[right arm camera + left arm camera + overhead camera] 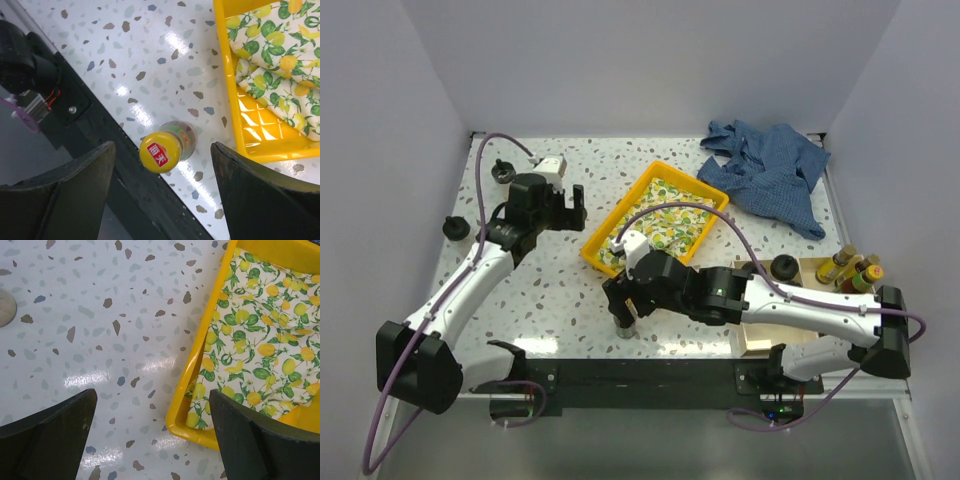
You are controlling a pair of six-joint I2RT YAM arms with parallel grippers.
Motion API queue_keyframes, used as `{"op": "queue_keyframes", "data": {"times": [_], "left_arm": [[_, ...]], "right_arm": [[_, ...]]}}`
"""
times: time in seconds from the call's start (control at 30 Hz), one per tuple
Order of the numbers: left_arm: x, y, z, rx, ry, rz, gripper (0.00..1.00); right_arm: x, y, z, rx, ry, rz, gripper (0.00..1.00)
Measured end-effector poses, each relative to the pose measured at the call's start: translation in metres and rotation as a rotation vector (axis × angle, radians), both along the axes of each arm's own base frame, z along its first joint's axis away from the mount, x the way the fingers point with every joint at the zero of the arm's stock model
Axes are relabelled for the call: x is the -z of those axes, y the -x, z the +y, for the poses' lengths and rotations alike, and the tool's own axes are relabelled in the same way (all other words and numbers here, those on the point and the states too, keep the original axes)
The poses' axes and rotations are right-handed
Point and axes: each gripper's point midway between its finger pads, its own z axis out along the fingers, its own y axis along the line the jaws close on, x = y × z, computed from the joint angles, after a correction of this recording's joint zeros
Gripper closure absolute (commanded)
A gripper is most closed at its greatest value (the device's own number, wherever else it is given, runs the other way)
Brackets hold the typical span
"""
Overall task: Organize the condiment bottles
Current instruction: Pick up the bottle from the center of the board.
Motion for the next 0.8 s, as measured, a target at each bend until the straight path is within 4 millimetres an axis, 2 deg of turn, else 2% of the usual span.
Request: {"op": "queue_keyframes", "data": {"times": [0.17,0.4,0.5,0.53,0.6,0.67,0.73,0.8], "left_arm": [[-0.007,0.0,0.001,-0.005,0.005,-0.028,0.0],[-0.006,0.001,0.002,-0.005,0.004,-0.025,0.0],[-0.006,0.001,0.002,-0.006,0.002,-0.026,0.0],[-0.006,0.001,0.002,-0.008,0.0,-0.026,0.0],[-0.006,0.0,0.004,-0.013,-0.004,-0.027,0.0],[-0.006,0.0,0.004,-0.016,-0.007,-0.028,0.0],[-0.006,0.0,0.005,-0.018,-0.007,-0.028,0.0],[-0.006,0.0,0.005,-0.019,-0.008,-0.029,0.0]], "right_arm": [[0.013,-0.008,0.012,0.026,0.022,-0.023,0.27],[0.031,-0.001,0.01,0.03,0.063,-0.03,0.32],[0.041,0.003,0.008,0.035,0.083,-0.026,0.45],[0.044,0.005,0.008,0.034,0.089,-0.024,0.57],[0.051,0.004,0.007,0.04,0.11,-0.024,0.67],[0.05,0.001,0.007,0.056,0.11,-0.043,0.79],[0.049,-0.002,0.007,0.07,0.103,-0.047,0.86],[0.049,-0.002,0.006,0.071,0.106,-0.054,0.99]]}}
